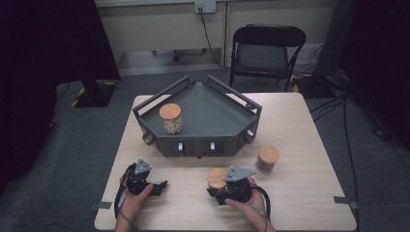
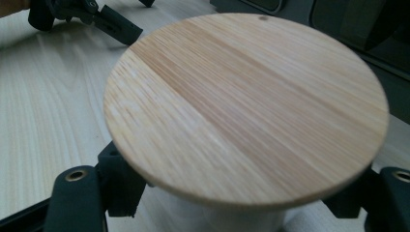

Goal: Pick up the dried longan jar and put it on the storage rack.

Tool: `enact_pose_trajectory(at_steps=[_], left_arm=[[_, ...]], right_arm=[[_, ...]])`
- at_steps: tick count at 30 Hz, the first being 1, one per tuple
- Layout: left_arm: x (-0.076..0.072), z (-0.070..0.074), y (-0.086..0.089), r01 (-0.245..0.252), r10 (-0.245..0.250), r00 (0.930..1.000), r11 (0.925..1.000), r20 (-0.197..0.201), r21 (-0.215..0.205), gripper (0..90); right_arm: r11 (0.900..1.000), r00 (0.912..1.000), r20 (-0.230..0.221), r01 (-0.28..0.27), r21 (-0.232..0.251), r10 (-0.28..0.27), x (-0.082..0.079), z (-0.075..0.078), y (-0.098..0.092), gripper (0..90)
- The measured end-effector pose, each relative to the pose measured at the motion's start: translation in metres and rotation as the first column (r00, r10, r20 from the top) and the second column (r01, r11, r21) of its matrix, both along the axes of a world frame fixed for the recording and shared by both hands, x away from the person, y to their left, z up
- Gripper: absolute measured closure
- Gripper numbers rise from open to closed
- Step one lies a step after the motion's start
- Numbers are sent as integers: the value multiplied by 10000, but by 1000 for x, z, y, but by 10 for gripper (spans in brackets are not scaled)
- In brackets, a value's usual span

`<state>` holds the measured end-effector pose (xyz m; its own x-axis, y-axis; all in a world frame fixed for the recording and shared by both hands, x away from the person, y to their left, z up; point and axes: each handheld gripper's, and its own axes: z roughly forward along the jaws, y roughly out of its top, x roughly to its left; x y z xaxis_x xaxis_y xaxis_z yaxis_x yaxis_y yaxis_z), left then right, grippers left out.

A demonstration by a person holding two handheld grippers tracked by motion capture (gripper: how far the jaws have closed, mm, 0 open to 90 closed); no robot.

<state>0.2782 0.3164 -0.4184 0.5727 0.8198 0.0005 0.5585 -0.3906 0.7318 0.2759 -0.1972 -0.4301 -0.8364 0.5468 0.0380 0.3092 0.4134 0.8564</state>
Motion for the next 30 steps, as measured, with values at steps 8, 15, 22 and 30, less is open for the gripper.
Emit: enact_pose_trajectory(at_steps=[8,15,22,30], left_arm=[[0,0,0,-1,1,10000,10000,-1,0,1],[0,0,0,2,-2,10000,10000,-2,3,1],[0,0,0,2,-2,10000,10000,-2,3,1],[0,0,0,-1,1,10000,10000,1,1,1]], right_arm=[[9997,9999,116,12,-253,-9,-3,4,3,257],[9995,9995,330,8,-329,3,-6,7,3,257],[9991,9997,225,11,-424,-2,-3,15,2,257],[9990,9999,135,-46,-450,52,2,24,2,257]])
